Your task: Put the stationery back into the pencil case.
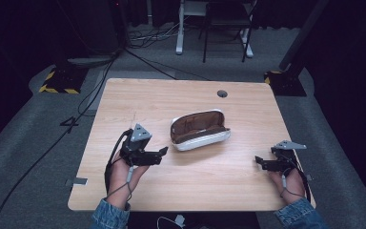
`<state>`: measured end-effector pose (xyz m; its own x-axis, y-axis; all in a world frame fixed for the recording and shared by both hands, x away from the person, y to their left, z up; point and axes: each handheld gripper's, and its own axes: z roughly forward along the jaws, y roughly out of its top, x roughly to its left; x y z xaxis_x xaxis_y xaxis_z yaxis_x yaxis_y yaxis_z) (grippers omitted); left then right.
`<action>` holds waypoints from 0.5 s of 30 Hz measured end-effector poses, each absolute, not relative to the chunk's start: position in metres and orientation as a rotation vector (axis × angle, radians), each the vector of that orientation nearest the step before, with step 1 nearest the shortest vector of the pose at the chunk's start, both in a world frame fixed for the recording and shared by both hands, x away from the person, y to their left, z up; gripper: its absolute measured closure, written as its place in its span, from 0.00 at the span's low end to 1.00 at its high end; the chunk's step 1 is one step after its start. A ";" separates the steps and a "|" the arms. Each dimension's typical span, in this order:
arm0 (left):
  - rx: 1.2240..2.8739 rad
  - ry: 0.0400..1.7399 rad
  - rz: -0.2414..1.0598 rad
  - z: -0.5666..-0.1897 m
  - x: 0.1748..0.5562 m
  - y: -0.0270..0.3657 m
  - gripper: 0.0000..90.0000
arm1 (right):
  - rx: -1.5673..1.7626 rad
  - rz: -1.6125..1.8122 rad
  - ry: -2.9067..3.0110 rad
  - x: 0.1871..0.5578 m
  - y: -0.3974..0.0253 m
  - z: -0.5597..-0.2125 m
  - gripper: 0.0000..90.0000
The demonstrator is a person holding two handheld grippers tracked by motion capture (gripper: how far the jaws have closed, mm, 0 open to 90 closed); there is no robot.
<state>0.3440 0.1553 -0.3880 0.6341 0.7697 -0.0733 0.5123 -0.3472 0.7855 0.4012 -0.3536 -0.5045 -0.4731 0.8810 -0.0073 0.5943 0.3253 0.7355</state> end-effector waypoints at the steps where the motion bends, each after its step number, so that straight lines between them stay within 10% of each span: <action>1: 2.031 1.009 0.390 -0.391 0.342 0.159 0.27 | 1.304 0.954 2.189 0.401 -0.354 -0.504 0.16; 15: 2.002 1.163 0.401 -0.441 0.330 0.216 0.24 | 1.304 0.954 2.189 0.401 -0.354 -0.504 0.16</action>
<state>0.3298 0.2156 -0.4413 0.5332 0.8394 -0.1049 0.5968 -0.2853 0.7500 0.4012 -0.3537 -0.5045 -0.4731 0.8810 -0.0070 0.5943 0.3251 0.7356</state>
